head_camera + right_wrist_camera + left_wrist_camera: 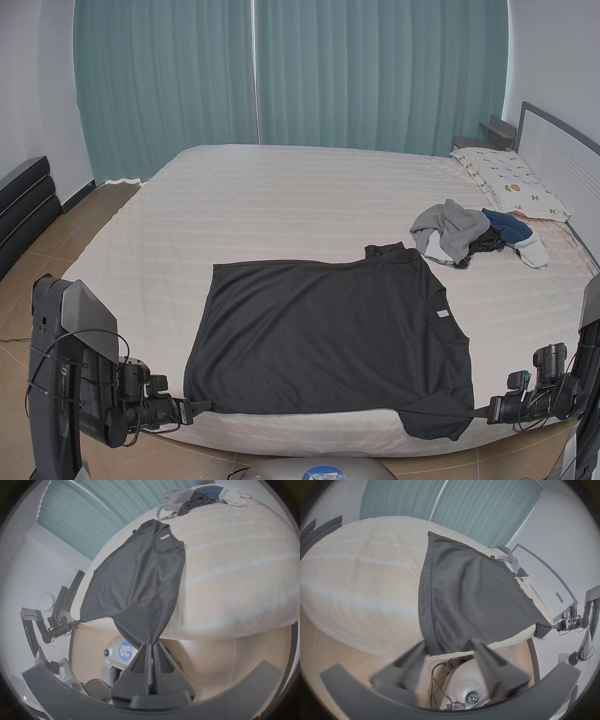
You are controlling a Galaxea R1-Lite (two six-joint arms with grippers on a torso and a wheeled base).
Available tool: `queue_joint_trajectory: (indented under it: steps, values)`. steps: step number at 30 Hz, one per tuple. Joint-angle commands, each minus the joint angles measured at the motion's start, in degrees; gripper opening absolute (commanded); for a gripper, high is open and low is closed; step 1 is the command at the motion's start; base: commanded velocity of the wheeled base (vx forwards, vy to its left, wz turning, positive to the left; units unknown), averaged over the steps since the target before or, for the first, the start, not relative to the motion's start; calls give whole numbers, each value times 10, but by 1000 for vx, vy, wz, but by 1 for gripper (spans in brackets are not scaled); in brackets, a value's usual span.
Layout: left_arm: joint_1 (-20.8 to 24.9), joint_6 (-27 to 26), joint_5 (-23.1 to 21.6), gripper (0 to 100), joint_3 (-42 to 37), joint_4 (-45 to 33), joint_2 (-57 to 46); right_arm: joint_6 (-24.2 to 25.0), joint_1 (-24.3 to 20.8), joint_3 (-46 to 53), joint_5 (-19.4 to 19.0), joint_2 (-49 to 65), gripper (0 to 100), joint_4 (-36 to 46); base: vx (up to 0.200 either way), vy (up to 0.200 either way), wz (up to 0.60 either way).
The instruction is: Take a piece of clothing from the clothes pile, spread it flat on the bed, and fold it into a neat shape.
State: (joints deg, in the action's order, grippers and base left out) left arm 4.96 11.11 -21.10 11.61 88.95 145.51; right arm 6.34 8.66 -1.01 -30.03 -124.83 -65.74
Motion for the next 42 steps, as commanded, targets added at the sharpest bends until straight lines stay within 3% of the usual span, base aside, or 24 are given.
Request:
queue_joint_trajectory:
  steps: [1,22,30,42]
  values:
    - [-3,1,0,0,-6,10,1,0,0,10,0,-1,0,-1,0,0,0]
    - [-33,0,4,0,-55,10,-34,3,1,10,1,13,0,11,0,0,0]
    - [-41,1,19,0,-92,10,-85,-9,1,10,2,60,0,87,0,0,0]
    - [-47,-56,51,0,-114,10,-84,-63,2,10,8,80,0,160,0,0,0]
